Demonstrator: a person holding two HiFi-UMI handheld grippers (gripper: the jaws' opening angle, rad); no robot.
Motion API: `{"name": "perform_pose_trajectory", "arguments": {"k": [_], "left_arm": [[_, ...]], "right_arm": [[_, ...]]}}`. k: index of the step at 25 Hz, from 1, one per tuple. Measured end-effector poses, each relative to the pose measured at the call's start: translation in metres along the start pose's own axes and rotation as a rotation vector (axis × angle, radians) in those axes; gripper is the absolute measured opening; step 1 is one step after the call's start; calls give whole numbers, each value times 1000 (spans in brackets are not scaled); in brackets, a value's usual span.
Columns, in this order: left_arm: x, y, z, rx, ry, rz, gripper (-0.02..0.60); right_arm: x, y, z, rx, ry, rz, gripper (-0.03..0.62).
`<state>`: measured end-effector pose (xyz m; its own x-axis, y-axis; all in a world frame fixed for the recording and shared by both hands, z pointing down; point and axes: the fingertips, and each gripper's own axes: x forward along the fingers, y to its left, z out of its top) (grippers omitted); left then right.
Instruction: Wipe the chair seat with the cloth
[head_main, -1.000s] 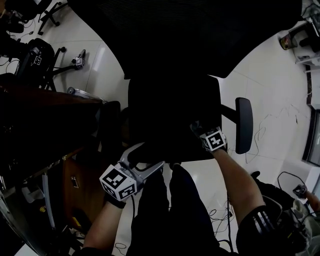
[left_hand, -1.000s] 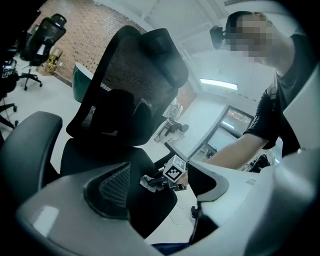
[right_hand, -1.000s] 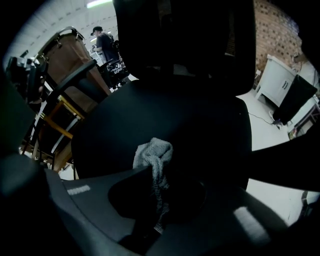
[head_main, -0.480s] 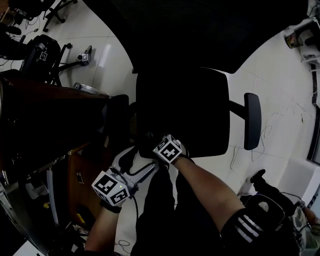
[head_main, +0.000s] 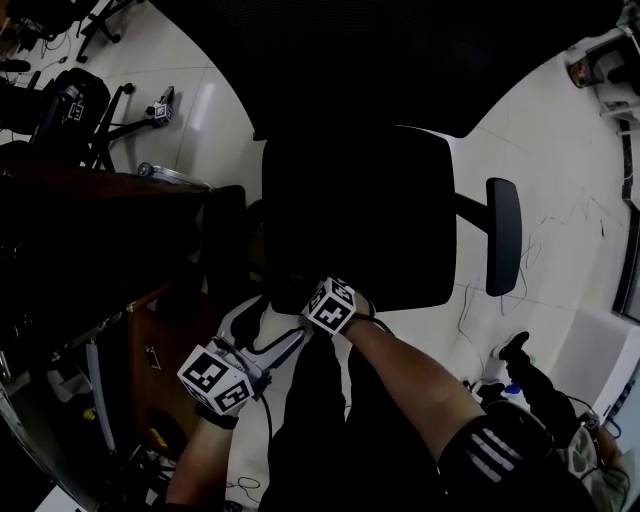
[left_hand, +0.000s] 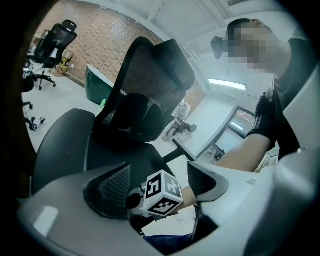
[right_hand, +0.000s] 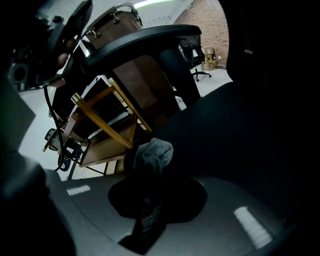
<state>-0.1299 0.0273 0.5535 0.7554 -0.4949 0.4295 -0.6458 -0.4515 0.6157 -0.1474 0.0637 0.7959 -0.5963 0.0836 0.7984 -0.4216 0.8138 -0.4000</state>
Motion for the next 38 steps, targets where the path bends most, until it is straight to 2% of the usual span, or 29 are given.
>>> {"name": "perform_pose_trajectory", "arguments": {"k": [5, 13, 23, 29, 32, 38], "left_arm": [[24, -7, 0, 7, 25, -29, 383], [73, -31, -8, 21, 93, -91, 385], [114, -65, -6, 33, 141, -156, 383], [120, -74, 0, 40, 158, -149, 383], [115, -86, 13, 46, 147, -138, 383], [86, -133, 51, 70, 92, -119, 383]], "right_arm": [[-29, -27, -62, 49, 54, -53, 49], [-114, -88, -168, 141, 119, -164, 49], [-182, -130, -227, 268, 124, -257, 49], [-204, -133, -241, 382, 147, -281, 49], [-220, -122, -223, 429, 54, -236, 49], [-295, -76, -151, 438, -199, -199, 49]]}}
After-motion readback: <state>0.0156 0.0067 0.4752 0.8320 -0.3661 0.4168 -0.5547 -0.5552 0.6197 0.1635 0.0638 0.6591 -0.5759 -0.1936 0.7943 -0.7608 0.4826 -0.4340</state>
